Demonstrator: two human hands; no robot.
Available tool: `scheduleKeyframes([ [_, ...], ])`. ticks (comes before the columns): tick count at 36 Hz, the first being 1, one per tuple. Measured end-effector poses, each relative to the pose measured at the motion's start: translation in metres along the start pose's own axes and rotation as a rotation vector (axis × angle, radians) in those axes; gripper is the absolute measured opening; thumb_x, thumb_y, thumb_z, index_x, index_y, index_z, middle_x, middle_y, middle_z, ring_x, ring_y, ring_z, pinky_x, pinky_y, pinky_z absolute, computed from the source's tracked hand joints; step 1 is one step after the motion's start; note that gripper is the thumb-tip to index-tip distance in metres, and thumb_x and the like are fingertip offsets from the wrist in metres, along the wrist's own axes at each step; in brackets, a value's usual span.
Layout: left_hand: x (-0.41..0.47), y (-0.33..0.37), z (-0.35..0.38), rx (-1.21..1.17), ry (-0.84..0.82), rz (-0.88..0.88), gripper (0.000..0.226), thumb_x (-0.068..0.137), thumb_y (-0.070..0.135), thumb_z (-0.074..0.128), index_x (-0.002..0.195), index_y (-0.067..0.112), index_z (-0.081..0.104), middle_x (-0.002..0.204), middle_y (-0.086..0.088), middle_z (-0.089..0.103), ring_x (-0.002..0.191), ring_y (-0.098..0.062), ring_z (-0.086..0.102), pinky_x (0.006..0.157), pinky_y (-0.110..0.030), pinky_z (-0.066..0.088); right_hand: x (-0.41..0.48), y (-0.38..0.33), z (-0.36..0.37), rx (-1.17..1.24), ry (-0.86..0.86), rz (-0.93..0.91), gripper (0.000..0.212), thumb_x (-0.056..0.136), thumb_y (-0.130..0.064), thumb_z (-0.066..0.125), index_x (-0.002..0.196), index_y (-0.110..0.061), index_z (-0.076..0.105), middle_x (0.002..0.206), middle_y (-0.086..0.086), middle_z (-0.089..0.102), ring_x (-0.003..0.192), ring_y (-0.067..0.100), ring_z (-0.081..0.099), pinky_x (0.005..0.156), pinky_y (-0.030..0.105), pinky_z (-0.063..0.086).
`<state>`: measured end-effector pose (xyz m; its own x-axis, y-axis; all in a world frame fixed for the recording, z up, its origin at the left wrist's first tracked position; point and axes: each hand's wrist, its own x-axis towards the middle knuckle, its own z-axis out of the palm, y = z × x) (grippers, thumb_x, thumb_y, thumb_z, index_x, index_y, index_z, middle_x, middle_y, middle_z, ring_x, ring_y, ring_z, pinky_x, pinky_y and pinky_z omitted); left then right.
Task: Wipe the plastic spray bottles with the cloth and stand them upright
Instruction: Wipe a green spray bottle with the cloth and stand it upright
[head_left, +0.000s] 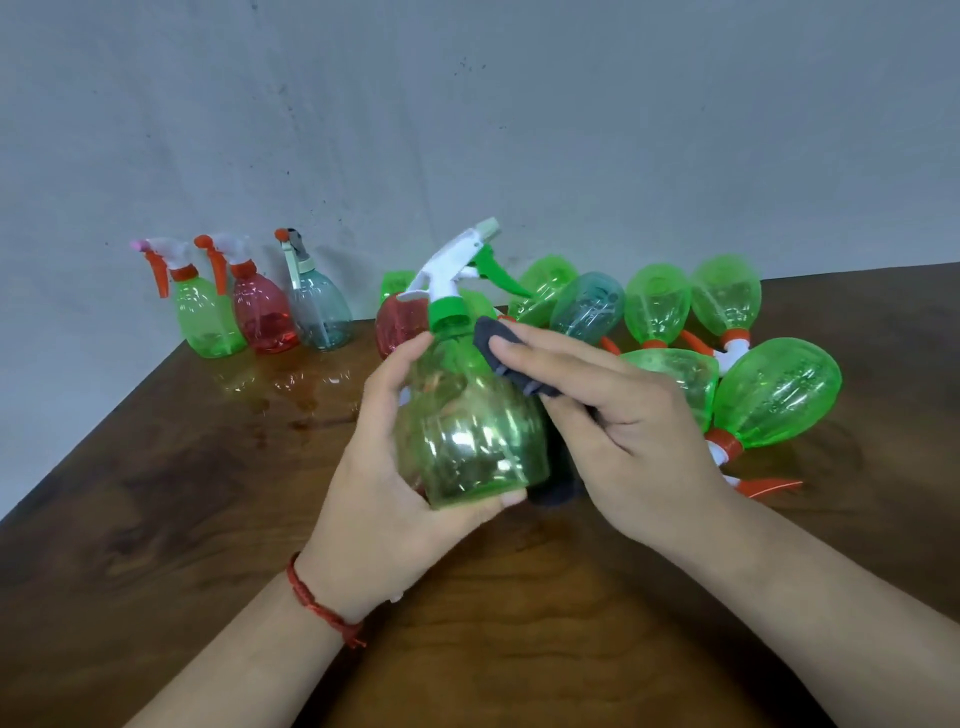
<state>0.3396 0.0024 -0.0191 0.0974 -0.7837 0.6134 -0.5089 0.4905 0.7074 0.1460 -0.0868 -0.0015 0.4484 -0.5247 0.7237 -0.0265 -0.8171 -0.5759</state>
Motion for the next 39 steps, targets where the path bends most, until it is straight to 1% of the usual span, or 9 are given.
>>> scheduleKeyframes([
  [6, 0.006, -0.005, -0.009, -0.069, 0.187, -0.106, 0.110, 0.067, 0.029, 0.097, 0.159, 0.026, 0.037, 0.152, 0.007, 0.056, 0.138, -0.012, 0.060, 0.111, -0.034, 0.054, -0.006, -0.001, 0.000, -0.172, -0.075, -0.174, 0.057, 0.096, 0.018, 0.058, 0.138, -0.018, 0.071, 0.154, -0.005, 0.058, 0.139, 0.004, 0.057, 0.112, 0.024, 0.049],
  [10, 0.007, -0.003, -0.008, -0.068, 0.194, -0.137, 0.109, 0.068, 0.028, 0.097, 0.159, 0.026, 0.038, 0.150, 0.010, 0.058, 0.137, -0.011, 0.061, 0.107, -0.025, 0.054, -0.006, 0.000, 0.000, -0.181, -0.094, -0.186, 0.059, 0.097, 0.018, 0.058, 0.141, -0.019, 0.068, 0.156, -0.004, 0.056, 0.141, 0.005, 0.056, 0.112, 0.027, 0.051],
  [14, 0.006, -0.002, -0.006, -0.097, 0.118, -0.126, 0.112, 0.067, 0.013, 0.100, 0.160, 0.018, 0.036, 0.147, 0.012, 0.061, 0.135, -0.012, 0.063, 0.104, -0.025, 0.055, -0.006, -0.002, 0.004, -0.123, -0.040, -0.101, 0.057, 0.099, 0.017, 0.056, 0.142, -0.018, 0.067, 0.156, -0.006, 0.056, 0.143, 0.004, 0.052, 0.117, 0.025, 0.044],
  [17, 0.004, -0.001, -0.005, -0.045, 0.044, -0.089, 0.116, 0.065, 0.021, 0.102, 0.161, 0.019, 0.035, 0.151, 0.014, 0.056, 0.140, -0.014, 0.059, 0.111, -0.028, 0.052, -0.004, -0.002, 0.008, -0.012, -0.009, 0.016, 0.054, 0.103, 0.013, 0.052, 0.142, -0.020, 0.068, 0.154, -0.009, 0.058, 0.145, 0.003, 0.050, 0.122, 0.029, 0.040],
  [21, 0.002, 0.001, -0.001, -0.016, -0.029, -0.054, 0.119, 0.063, 0.023, 0.104, 0.160, 0.020, 0.035, 0.152, 0.016, 0.054, 0.142, -0.013, 0.056, 0.113, -0.024, 0.048, 0.002, -0.006, 0.004, 0.231, -0.005, 0.223, 0.054, 0.104, 0.012, 0.047, 0.137, -0.023, 0.071, 0.146, -0.018, 0.064, 0.143, -0.001, 0.050, 0.125, 0.030, 0.036],
  [26, -0.001, 0.002, 0.001, -0.026, -0.076, -0.030, 0.117, 0.065, 0.040, 0.099, 0.161, 0.032, 0.034, 0.158, 0.003, 0.051, 0.146, -0.024, 0.053, 0.118, -0.033, 0.046, 0.007, -0.011, -0.005, 0.530, 0.015, 0.377, 0.048, 0.106, 0.010, 0.044, 0.134, -0.017, 0.072, 0.135, -0.007, 0.073, 0.135, 0.011, 0.062, 0.122, 0.046, 0.043],
  [30, 0.000, 0.004, 0.000, -0.071, -0.126, -0.067, 0.113, 0.068, 0.034, 0.096, 0.161, 0.031, 0.032, 0.155, 0.014, 0.054, 0.142, -0.016, 0.058, 0.112, -0.028, 0.050, 0.004, -0.009, -0.005, 0.529, 0.017, 0.381, 0.045, 0.106, 0.007, 0.051, 0.137, -0.018, 0.070, 0.135, -0.005, 0.073, 0.132, 0.013, 0.064, 0.117, 0.044, 0.049],
  [34, 0.001, 0.006, -0.005, 0.045, -0.176, -0.074, 0.115, 0.067, 0.029, 0.103, 0.158, 0.031, 0.034, 0.147, 0.027, 0.056, 0.135, -0.004, 0.060, 0.109, -0.018, 0.049, 0.003, -0.002, 0.000, 0.476, 0.011, 0.384, 0.046, 0.105, 0.010, 0.052, 0.134, -0.021, 0.071, 0.134, -0.009, 0.073, 0.134, 0.009, 0.062, 0.120, 0.042, 0.045],
  [39, 0.003, 0.008, -0.004, 0.192, -0.210, -0.025, 0.114, 0.071, 0.042, 0.095, 0.163, 0.022, 0.031, 0.147, 0.029, 0.052, 0.137, -0.002, 0.058, 0.111, -0.015, 0.044, 0.002, 0.003, 0.002, 0.376, -0.047, 0.320, 0.050, 0.105, 0.011, 0.052, 0.132, -0.027, 0.072, 0.140, -0.016, 0.069, 0.140, 0.003, 0.055, 0.124, 0.033, 0.039],
])
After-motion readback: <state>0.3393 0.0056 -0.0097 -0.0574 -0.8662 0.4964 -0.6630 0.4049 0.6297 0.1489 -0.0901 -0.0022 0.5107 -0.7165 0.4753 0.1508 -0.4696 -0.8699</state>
